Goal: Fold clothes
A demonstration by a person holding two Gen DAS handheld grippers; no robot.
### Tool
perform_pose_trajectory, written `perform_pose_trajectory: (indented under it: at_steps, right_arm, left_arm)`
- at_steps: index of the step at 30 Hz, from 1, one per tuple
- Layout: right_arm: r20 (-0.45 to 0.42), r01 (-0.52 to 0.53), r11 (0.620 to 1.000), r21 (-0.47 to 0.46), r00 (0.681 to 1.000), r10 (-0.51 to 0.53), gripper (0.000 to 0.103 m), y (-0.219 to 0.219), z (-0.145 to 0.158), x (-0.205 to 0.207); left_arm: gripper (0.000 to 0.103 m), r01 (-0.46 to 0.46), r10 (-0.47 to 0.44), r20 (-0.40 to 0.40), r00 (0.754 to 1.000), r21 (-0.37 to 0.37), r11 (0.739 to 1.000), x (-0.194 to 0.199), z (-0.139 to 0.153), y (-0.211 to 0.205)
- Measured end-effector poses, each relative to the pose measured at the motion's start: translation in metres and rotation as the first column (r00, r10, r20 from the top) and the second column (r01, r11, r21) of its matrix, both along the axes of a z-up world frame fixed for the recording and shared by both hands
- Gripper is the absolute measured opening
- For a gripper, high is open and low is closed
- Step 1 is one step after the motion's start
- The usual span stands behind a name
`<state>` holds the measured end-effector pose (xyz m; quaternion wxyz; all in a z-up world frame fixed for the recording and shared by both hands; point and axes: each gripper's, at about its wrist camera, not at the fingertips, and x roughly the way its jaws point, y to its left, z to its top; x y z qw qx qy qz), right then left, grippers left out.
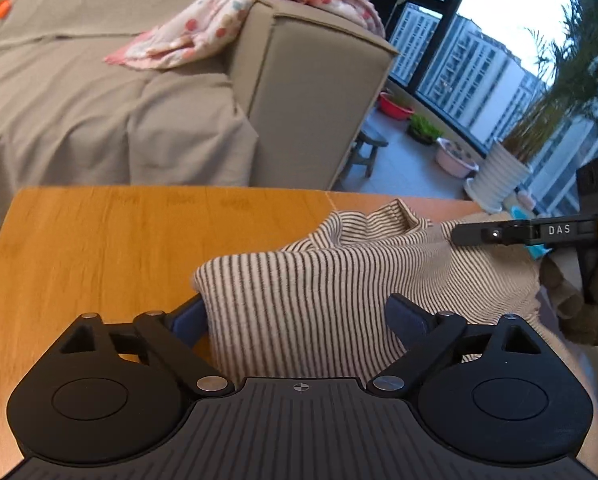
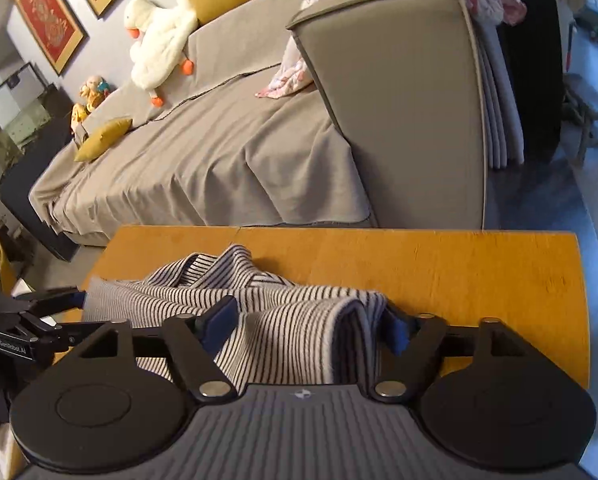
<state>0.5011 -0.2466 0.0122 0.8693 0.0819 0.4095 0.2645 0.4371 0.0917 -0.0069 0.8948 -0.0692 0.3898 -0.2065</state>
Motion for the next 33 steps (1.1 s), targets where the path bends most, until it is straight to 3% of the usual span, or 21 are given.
perform_pose_trajectory:
  at_steps: [1,4,7,9,13,17,19,25,26,28,29,31,33]
  right_arm:
    - [0.016,-0.005,1.0,-0.015,1.0,0.005,0.043,0.004,-0.001,0.001]
    - [0.035,-0.007,1.0,-0.028,0.999,0.008,0.032,0.008,0.0,0.002]
    - [0.134,-0.047,0.998,-0.029,0.99,0.051,0.03,0.007,0.028,-0.016]
    - [0.253,-0.101,0.993,-0.056,0.961,0.112,0.03,0.005,0.055,-0.047]
    - [0.394,-0.183,0.971,-0.155,0.89,0.231,0.03,0.003,0.089,-0.119]
    - [0.424,-0.236,0.928,-0.288,0.838,0.344,0.029,0.009,0.093,-0.195]
    - [0.408,-0.257,0.901,-0.35,0.824,0.393,0.029,0.013,0.085,-0.23]
    - [0.287,-0.3,0.845,-0.443,0.845,0.451,0.029,0.018,0.051,-0.297]
    - [0.268,-0.31,0.834,-0.457,0.845,0.462,0.029,0.021,0.046,-0.306]
    - [0.24,-0.32,0.811,-0.49,0.845,0.478,0.029,0.024,0.037,-0.32]
    - [0.235,-0.312,0.804,-0.506,0.847,0.477,0.029,0.024,0.034,-0.326]
    - [0.219,-0.294,0.828,-0.478,0.873,0.436,0.03,0.013,0.038,-0.33]
    - [0.204,-0.261,0.885,-0.386,0.911,0.358,0.038,-0.006,0.05,-0.331]
  left_arm:
    - [0.066,-0.005,0.005,0.015,1.0,0.004,1.0,0.0,-0.001,-0.002]
    - [0.041,-0.014,0.015,0.02,1.0,-0.025,1.0,-0.001,-0.001,-0.003]
    - [0.034,-0.001,0.003,0.057,0.998,-0.027,1.0,-0.015,0.019,-0.002]
    - [0.034,0.024,-0.02,0.112,0.993,-0.03,0.999,-0.037,0.04,0.002]
    - [0.037,0.081,-0.084,0.213,0.974,0.02,0.997,-0.097,0.068,0.011]
    - [0.04,0.091,-0.106,0.221,0.97,0.076,0.993,-0.156,0.071,0.023]
    - [0.04,0.081,-0.094,0.187,0.978,0.075,0.994,-0.181,0.066,0.032]
    - [0.042,0.03,-0.033,0.055,0.998,0.05,0.998,-0.225,0.049,0.053]
    - [0.045,0.024,-0.025,0.043,0.999,0.027,0.999,-0.229,0.05,0.058]
    - [0.064,0.012,-0.01,0.03,1.0,-0.052,0.999,-0.234,0.055,0.067]
    - [0.069,0.004,-0.001,0.027,1.0,-0.099,0.995,-0.237,0.059,0.072]
    - [0.084,-0.012,0.015,0.018,1.0,-0.175,0.985,-0.24,0.067,0.081]
    - [0.091,-0.026,0.028,0.008,1.0,-0.234,0.972,-0.241,0.074,0.088]
